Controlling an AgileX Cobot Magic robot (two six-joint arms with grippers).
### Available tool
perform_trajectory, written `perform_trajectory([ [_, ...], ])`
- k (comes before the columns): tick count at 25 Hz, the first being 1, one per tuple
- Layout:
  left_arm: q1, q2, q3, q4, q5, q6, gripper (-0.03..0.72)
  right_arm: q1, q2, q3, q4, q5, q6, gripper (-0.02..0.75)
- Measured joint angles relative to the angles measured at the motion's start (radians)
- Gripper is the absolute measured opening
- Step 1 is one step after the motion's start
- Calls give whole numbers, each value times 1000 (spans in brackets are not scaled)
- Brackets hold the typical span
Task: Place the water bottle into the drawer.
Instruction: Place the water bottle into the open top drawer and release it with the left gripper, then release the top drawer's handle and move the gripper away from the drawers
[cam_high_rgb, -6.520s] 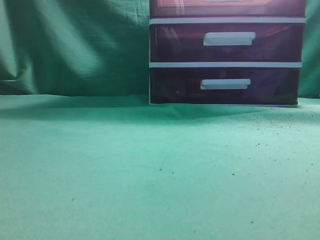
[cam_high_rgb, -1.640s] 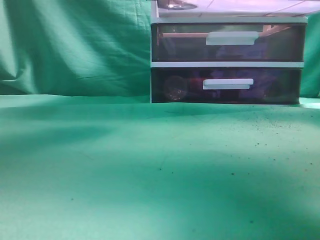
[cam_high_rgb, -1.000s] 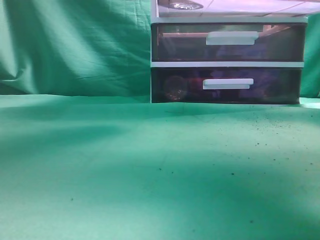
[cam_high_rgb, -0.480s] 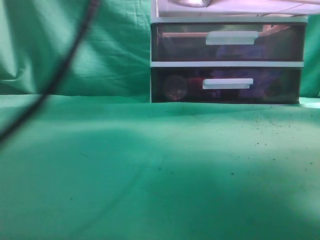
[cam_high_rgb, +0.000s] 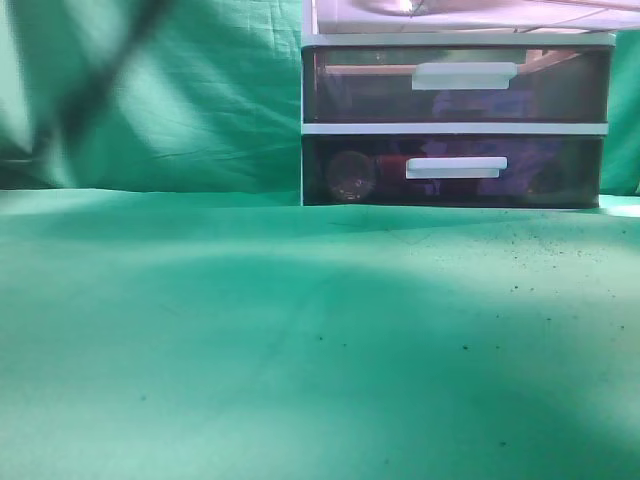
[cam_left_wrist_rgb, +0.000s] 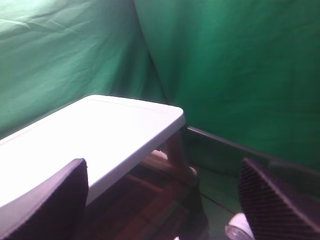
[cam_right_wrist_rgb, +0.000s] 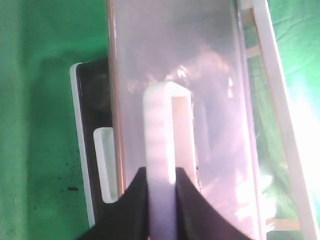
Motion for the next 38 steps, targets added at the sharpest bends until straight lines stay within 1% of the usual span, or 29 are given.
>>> perform_trajectory([
  [5,0,-38,-4,-55,110,0,586,2,0,0,0,5,3,100],
  [8,2,-62,-4,-14,212,0,586,4,0,0,0,7,7,100],
  [10,6,-96,-4,22,318,-6,505,4,0,0,0,9,8,100],
  [12,18,-148,-4,69,446,-21,372,4,0,0,0,9,6,100],
  [14,36,-199,-4,168,555,-82,156,4,0,0,0,9,-20,100],
  [15,43,-225,-4,241,612,-149,92,4,0,0,5,9,-50,100],
  [16,53,-248,-4,311,666,-229,69,4,0,0,10,9,-87,100],
  [18,71,-286,-4,504,777,-474,76,4,0,0,26,9,-161,100],
  [20,83,-317,-4,682,917,-685,76,2,7,-18,51,18,-233,100],
  [21,86,-330,-4,774,1003,-767,76,-2,19,-39,74,17,-255,100],
  [22,88,-338,-5,858,1094,-822,76,-8,38,-63,99,18,-272,100],
  [23,92,-346,-7,916,1179,-854,76,-16,57,-94,117,22,-282,100],
  [24,101,-348,-7,963,1233,-883,76,-18,84,-127,128,26,-293,100],
  [25,110,-351,-7,985,1272,-903,76,-23,115,-160,133,30,-300,100],
  [27,127,-355,-7,983,1299,-932,76,-24,181,-224,141,34,-315,100],
  [29,137,-369,-7,943,1305,-951,76,-24,253,-291,150,34,-340,100],
  [34,137,-416,-4,849,1294,-935,76,-27,395,-454,170,34,-383,100],
  [36,137,-448,52,837,1267,-928,76,-36,440,-503,172,34,-386,100],
  [38,137,-493,148,835,1224,-928,76,-48,472,-546,174,34,-390,100],
])
